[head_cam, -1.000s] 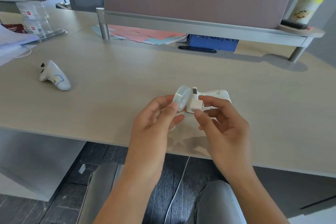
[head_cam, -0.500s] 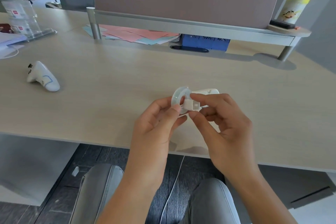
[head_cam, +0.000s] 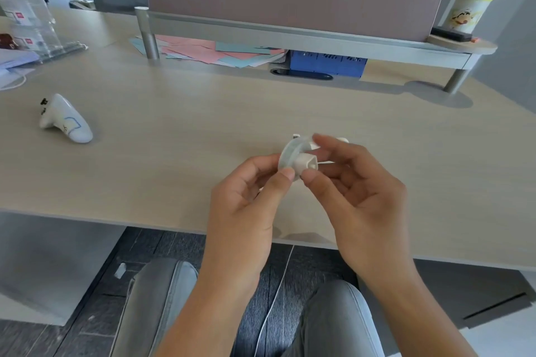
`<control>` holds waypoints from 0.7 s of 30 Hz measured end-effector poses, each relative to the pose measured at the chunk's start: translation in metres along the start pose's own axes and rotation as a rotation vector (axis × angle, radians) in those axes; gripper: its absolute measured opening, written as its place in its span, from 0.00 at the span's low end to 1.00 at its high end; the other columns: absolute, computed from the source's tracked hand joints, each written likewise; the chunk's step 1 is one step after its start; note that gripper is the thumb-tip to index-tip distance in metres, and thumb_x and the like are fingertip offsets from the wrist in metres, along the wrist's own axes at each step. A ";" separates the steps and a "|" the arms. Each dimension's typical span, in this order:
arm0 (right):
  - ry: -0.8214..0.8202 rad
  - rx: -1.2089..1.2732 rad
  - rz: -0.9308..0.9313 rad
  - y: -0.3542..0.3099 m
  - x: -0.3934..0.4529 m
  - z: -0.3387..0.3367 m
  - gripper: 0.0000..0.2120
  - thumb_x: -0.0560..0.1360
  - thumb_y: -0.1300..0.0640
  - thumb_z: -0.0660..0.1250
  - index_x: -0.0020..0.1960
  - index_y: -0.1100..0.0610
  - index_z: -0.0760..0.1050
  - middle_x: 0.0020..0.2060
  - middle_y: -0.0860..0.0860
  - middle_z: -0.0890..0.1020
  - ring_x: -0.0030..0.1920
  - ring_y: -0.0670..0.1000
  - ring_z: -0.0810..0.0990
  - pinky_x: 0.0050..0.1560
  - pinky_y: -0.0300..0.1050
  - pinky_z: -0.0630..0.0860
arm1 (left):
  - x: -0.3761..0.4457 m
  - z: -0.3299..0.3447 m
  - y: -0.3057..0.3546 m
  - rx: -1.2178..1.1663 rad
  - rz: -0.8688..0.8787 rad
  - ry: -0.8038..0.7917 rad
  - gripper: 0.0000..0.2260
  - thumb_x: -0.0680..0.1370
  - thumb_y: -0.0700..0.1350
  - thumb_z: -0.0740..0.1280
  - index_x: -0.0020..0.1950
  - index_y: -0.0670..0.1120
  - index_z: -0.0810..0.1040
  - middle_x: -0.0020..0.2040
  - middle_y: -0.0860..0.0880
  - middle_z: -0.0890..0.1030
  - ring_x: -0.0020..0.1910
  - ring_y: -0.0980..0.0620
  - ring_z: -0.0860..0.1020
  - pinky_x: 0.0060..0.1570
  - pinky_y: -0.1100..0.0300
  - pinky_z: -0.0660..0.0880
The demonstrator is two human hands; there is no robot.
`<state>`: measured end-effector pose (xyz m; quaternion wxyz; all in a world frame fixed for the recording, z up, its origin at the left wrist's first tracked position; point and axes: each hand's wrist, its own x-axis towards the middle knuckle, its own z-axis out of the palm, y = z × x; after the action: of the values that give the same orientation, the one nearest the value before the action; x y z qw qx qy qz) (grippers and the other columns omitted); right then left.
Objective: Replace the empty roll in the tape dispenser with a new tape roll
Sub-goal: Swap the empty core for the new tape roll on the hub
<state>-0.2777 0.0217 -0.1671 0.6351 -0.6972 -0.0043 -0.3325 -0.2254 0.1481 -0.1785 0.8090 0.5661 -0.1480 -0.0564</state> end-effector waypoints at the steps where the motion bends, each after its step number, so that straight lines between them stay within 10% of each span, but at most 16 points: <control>1: 0.009 -0.002 0.020 0.000 0.001 -0.001 0.14 0.74 0.60 0.76 0.59 0.53 0.84 0.49 0.49 0.89 0.47 0.49 0.87 0.53 0.39 0.82 | 0.000 0.000 0.000 0.007 -0.002 0.002 0.07 0.76 0.45 0.73 0.51 0.49 0.88 0.49 0.48 0.90 0.55 0.47 0.85 0.51 0.55 0.79; 21: 0.004 -0.039 0.132 -0.004 0.011 0.000 0.11 0.77 0.68 0.73 0.55 0.56 0.87 0.50 0.56 0.89 0.44 0.51 0.89 0.51 0.40 0.83 | 0.007 -0.002 0.007 0.020 0.019 0.004 0.06 0.78 0.40 0.71 0.52 0.48 0.87 0.47 0.49 0.90 0.50 0.50 0.87 0.48 0.68 0.78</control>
<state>-0.2708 0.0173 -0.1583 0.6419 -0.7076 0.0495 -0.2912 -0.2188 0.1505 -0.1715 0.8040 0.5729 -0.1525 -0.0461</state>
